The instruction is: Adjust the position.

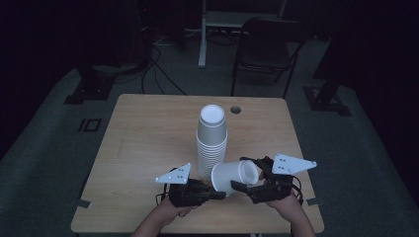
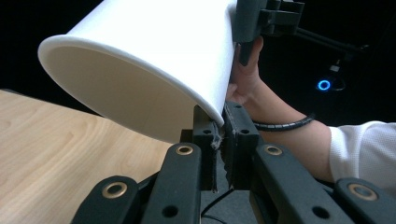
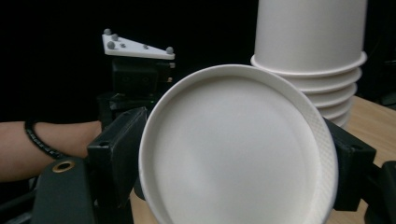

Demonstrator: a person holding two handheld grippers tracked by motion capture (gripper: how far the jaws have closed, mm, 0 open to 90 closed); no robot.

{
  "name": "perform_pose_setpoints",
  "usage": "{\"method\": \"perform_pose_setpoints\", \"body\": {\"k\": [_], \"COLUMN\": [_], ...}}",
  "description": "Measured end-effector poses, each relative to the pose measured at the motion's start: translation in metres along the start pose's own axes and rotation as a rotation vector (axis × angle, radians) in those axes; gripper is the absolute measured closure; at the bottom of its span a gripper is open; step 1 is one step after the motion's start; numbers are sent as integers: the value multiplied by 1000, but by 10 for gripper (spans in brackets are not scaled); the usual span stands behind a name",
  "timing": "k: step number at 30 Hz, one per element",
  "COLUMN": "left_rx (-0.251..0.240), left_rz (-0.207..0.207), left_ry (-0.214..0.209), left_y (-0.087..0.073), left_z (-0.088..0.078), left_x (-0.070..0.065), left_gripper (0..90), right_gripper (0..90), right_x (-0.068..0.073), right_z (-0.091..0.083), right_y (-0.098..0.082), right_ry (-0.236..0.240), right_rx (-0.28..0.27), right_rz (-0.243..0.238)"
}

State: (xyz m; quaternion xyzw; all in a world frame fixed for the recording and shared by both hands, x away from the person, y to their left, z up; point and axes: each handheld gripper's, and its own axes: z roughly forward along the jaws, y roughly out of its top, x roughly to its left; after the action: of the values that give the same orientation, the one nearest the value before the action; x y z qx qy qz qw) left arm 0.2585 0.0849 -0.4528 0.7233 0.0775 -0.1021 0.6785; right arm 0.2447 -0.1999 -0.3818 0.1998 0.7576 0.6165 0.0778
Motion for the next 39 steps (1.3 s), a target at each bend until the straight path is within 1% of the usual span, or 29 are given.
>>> {"method": "perform_pose_setpoints", "body": {"k": [1,2,3,5,6,9,10,11,12,13,15,16,17,19,20,21,23,24,25,26,27,30,31,33,36,37,39], "left_rx": [1,3,5,12,13,29,47,68,92,108,151,168,183,219,242,259,281,288,294,302,312,366,391,429,498,515,546], "left_rz": [3,4,12,10,14,7,9,15,10,14,-1,1,-6,-2,-1,10,3,8,-9,-3,-12,-14,-10,7,54,68,92], "left_ry": [8,2,9,2,7,-3,-8,3,-5,-2,-5,5,3,14,9,20,25,45,37,44,50,38,32,33,50,67,78], "left_y": [0,0,0,0,0,0,0,-1,-2,-3,-5,-7,-8,-9,-9,-9,-9,-9,-8,-8,-7,-5,-5,-4,-2,-1,0], "left_z": [0,-1,-1,-2,-2,-4,-4,-3,-3,-2,-1,-1,-1,0,1,2,2,2,2,2,2,3,4,5,7,8,8], "left_x": [0,0,-1,-1,-1,-1,-1,-1,-1,-1,0,0,1,1,2,1,3,3,5,5,6,6,6,5,1,0,-1], "left_gripper": [855,855,856,857,858,859,858,859,859,859,859,859,859,860,859,859,859,860,860,860,861,862,862,862,862,862,862], "right_gripper": [205,204,203,199,198,195,194,194,188,185,185,185,186,188,188,188,193,195,211,212,212,212,212,212,212,211,211], "right_x": [0,1,1,0,0,0,0,0,-1,-2,-5,-5,-5,-6,-6,-6,-5,-5,-4,-4,-4,-5,-6,-6,-7,-7,-7], "right_z": [0,1,1,2,2,3,3,2,1,0,-3,-4,-6,-7,-8,-7,-6,-5,-4,-3,-1,2,2,3,6,7,11], "right_y": [0,1,1,2,3,4,5,6,7,8,11,13,14,16,17,16,15,13,12,10,8,3,1,-1,-6,-9,-14], "right_ry": [4,-1,4,7,14,17,11,5,7,-2,-13,-15,-20,-18,-16,-11,-10,-3,1,0,4,3,10,19,36,41,47], "right_rx": [4,8,12,24,35,58,63,64,65,68,70,76,83,108,124,150,185,199,218,234,250,284,294,321,368,382,409], "right_rz": [-1,-7,-5,-5,-5,-17,-21,-20,-16,-19,-21,-23,-32,-39,-49,-57,-71,-71,-77,-88,-87,-86,-86,-85,-82,-82,-79]}}
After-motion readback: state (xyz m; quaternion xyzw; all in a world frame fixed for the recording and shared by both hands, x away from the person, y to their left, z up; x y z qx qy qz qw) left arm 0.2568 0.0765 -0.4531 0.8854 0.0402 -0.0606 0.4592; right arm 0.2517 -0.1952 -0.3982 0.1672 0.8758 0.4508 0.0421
